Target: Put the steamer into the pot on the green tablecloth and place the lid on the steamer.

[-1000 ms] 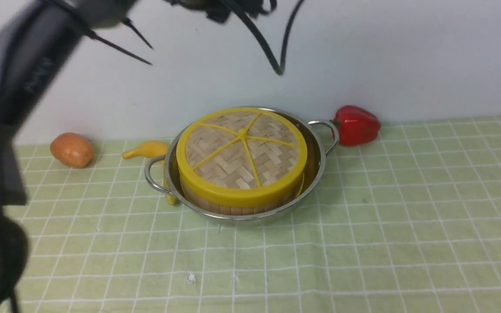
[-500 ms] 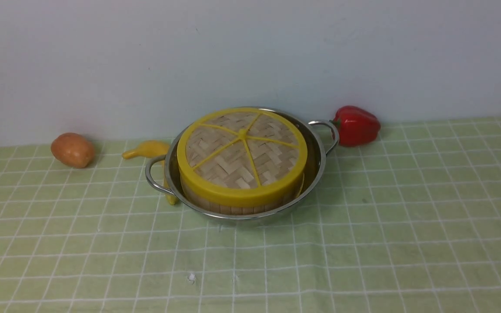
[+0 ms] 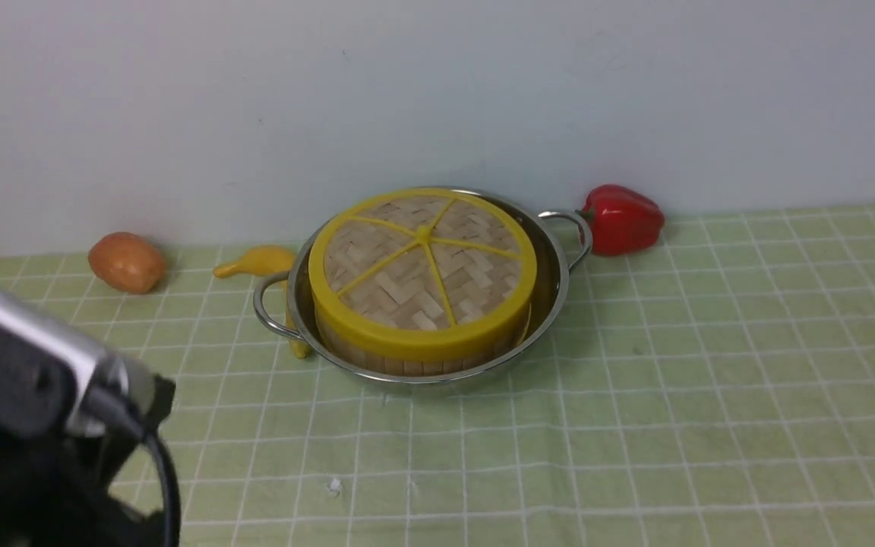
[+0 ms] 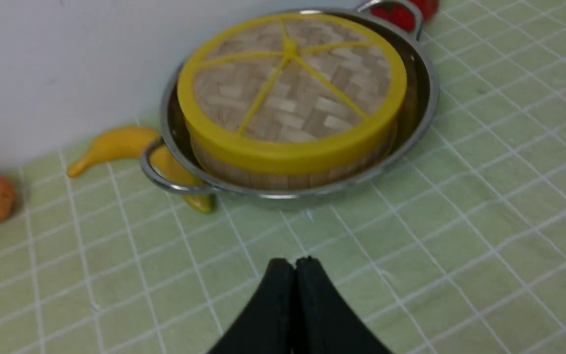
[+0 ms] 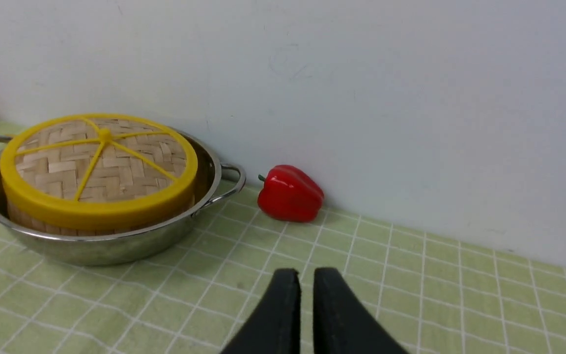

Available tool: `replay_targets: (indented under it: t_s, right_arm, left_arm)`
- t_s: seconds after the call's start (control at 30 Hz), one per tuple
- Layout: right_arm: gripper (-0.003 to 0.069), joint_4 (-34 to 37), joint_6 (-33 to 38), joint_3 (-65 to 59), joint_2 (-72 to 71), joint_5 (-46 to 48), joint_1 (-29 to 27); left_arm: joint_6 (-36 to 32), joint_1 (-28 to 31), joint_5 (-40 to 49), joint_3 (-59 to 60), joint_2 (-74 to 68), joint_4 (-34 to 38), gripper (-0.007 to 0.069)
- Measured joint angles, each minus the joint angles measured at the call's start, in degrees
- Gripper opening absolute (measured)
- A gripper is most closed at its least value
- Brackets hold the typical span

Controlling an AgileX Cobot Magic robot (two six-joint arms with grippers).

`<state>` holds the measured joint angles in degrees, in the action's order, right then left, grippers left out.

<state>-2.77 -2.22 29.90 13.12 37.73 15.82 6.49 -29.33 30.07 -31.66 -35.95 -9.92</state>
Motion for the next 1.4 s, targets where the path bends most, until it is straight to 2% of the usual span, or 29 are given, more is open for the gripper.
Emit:
replay_targets:
  t_s: [0.17,0.33,0.63,0.8,0.83,0.87,0.9,0.93,0.97,1.07,1.1,1.27,1.4]
  right_arm:
    - [0.005,3.2,-1.6,-0.2,-0.1,1.3,0.0]
    - [0.0061,5.2,-2.0,-0.2,-0.1,1.5,0.0]
    - [0.0117,5.5,-2.0,-0.2,-0.1,1.7,0.0]
    - [0.0143,5.5,-2.0,-0.2,-0.1,1.7,0.0]
    - [0.0153,5.5,-2.0,-0.2,-0.1,1.7,0.0]
    - [0.0155,5.5,-2.0,-0.2,-0.1,1.7,0.0]
    - [0.0165,5.5,-2.0,-0.2,-0.1,1.7,0.0]
    - [0.0165,5.5,-2.0,-0.2,-0.1,1.7,0.0]
    - [0.0175,5.5,-2.0,-0.2,-0.1,1.7,0.0]
    - [0.0185,5.5,-2.0,-0.2,-0.1,1.7,0.0]
    - [0.0192,5.5,-2.0,-0.2,-0.1,1.7,0.0]
    - [0.0205,5.5,-2.0,-0.2,-0.1,1.6,0.0]
    - [0.0221,5.5,-2.0,-0.2,-0.1,1.7,0.0]
  left_arm:
    - [0.0,0.0,-3.1,3.2,5.4,3.8,-0.0022]
    - [0.0,0.0,-4.3,3.4,7.0,4.6,-0.0019]
    - [-0.6,0.3,-4.5,3.4,7.4,4.5,0.0]
    - [-3.1,7.0,-4.8,4.7,12.8,1.5,0.001]
    - [-3.2,11.4,-5.1,7.0,16.2,-0.3,0.0012]
    - [-3.2,11.9,-5.2,7.0,16.2,-0.6,0.0012]
    - [-3.2,17.0,-5.8,10.1,20.1,-2.5,0.0012]
    - [-3.2,17.6,-5.9,10.5,20.5,-2.9,0.0012]
    - [-3.4,22.4,-6.1,14.2,24.5,-4.4,0.0017]
    - [-3.5,27.0,-6.1,19.2,29.3,-5.2,0.0022]
    - [-3.0,30.3,-6.1,22.7,32.6,-5.3,0.0022]
    - [-1.6,33.8,-7.6,29.8,35.7,-5.5,0.0033]
    - [-0.5,34.1,-13.9,32.1,35.9,-5.1,0.0044]
